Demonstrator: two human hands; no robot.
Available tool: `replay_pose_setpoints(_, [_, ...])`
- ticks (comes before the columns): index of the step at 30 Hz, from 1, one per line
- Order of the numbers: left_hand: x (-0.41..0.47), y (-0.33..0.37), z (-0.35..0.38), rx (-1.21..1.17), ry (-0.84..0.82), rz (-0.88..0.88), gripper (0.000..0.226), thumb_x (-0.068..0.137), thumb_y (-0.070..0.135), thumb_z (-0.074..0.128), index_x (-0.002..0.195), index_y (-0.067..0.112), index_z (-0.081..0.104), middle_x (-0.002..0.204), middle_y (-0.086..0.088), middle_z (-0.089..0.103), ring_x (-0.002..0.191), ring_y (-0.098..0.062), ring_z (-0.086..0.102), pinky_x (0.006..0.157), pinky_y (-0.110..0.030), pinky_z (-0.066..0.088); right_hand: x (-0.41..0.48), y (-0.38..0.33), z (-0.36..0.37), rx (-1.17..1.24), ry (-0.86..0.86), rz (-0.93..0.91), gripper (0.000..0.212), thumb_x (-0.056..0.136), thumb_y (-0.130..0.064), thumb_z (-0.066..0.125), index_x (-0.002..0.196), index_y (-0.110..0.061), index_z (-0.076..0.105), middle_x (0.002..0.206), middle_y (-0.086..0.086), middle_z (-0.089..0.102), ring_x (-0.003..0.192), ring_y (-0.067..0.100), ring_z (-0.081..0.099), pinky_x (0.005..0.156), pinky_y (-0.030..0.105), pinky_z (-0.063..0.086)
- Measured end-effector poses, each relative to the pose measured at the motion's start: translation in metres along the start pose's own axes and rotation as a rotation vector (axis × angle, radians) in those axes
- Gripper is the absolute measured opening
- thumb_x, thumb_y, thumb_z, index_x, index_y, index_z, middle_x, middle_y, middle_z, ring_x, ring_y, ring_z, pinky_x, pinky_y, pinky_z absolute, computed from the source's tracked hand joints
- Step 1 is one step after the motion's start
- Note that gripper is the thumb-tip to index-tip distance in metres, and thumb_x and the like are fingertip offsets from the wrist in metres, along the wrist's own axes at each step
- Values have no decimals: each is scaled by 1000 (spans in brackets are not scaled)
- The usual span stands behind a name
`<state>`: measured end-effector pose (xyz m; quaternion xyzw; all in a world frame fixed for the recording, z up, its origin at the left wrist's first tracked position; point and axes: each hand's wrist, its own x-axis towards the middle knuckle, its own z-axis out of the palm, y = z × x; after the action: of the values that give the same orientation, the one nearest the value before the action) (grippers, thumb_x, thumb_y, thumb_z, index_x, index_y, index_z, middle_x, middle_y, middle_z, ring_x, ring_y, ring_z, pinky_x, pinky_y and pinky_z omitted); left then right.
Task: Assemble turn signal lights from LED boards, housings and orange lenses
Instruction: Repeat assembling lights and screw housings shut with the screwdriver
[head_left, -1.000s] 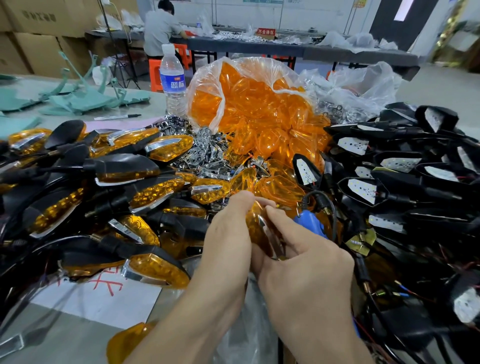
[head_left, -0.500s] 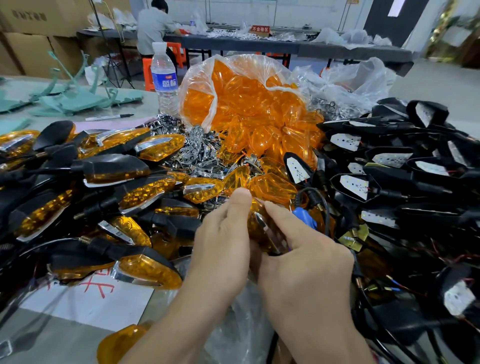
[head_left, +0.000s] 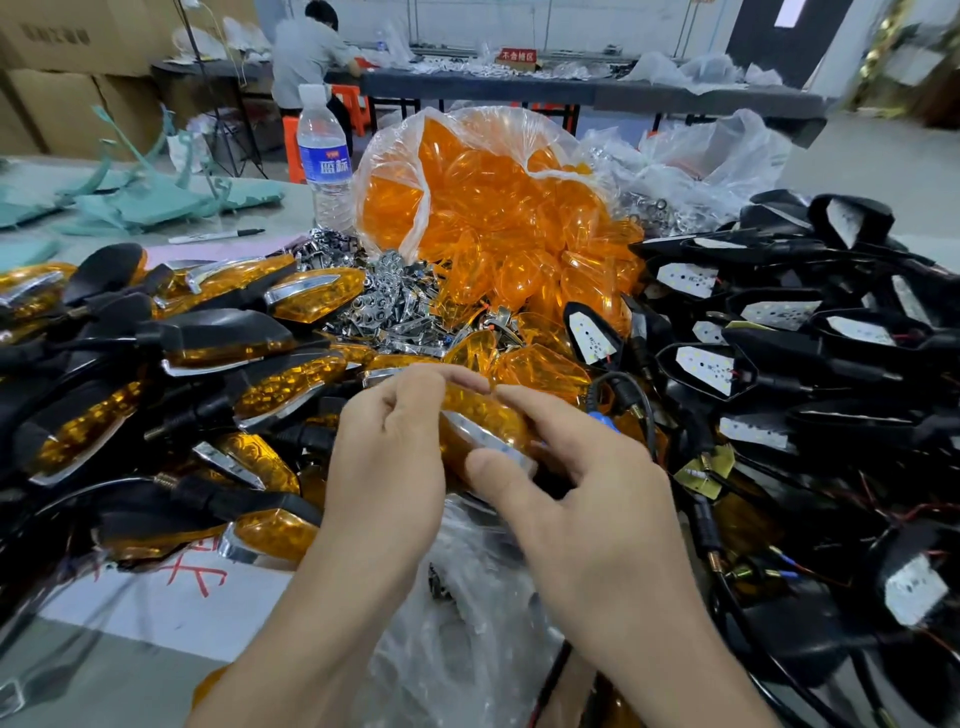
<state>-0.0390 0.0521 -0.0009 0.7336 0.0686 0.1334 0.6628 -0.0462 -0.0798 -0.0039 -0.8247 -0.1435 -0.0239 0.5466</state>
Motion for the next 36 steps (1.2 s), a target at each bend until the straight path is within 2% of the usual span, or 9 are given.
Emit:
replay_pose_setpoints(3, [4,-1,-4,-91,-124,43,39,89,36,42,94,29,79,86,-14,76,84,-43,72,64,-62,59,-9,7,-15,49,54,88,70,77,-59,77,138,-63,44,100,-57,55,100,-32,51,77,4,46])
replay_pose_setpoints(5, [8,-2,-7,-212,-291,36,37,96,29,43,102,25,80,102,-11,79,94,-34,76,68,-43,63,-9,7,-14,154,-114,51,62,79,-45,83,132,-60,53,107,-36,70,92,-7,69,76,21,56])
replay_pose_setpoints(8, [15,-4,-18,-232,-465,8,34,106,33,49,118,22,78,122,-8,76,106,-30,75,83,-34,61,-10,9,-27,284,-55,22,52,73,-21,90,110,-53,73,96,-12,80,78,4,74,68,20,57])
replay_pose_setpoints(13, [19,-13,-22,-139,-538,-92,26,99,30,63,102,11,81,102,-16,80,94,-29,77,78,-29,62,-11,11,-26,97,142,-36,50,66,-30,85,113,-44,76,97,-19,79,89,4,75,81,31,62])
replay_pose_setpoints(16, [16,-13,-10,-338,-539,-145,33,95,31,58,120,23,78,113,-15,78,101,-27,75,79,-30,60,-11,10,-31,90,155,-78,52,69,-25,84,112,-54,74,98,-23,78,89,6,76,81,33,63])
replay_pose_setpoints(20, [14,-10,-8,-448,-530,-216,55,85,58,61,124,22,76,124,-21,70,107,-33,69,78,-34,60,-13,9,-30,24,133,-123,60,72,-17,86,109,-62,72,101,-29,76,89,10,75,78,30,62])
replay_pose_setpoints(23, [13,-10,-7,-424,-467,-189,40,86,43,72,115,18,80,117,-33,64,97,-37,64,74,-34,62,-12,7,-28,-27,130,-154,61,73,-19,88,104,-68,69,100,-35,73,93,2,72,80,12,54])
replay_pose_setpoints(28, [14,-13,-9,-404,-403,-154,40,81,37,67,107,12,82,92,-17,76,79,-24,75,67,-29,61,-9,9,-25,-90,136,-132,28,88,-51,65,105,-74,61,101,-53,62,107,-25,56,85,-6,36])
replay_pose_setpoints(36, [10,-15,-7,-380,-378,-121,35,82,39,69,104,16,83,88,-16,79,78,-26,78,65,-30,62,-11,16,-20,-19,178,-196,27,98,-40,62,118,-53,72,107,-32,74,110,2,69,90,35,59])
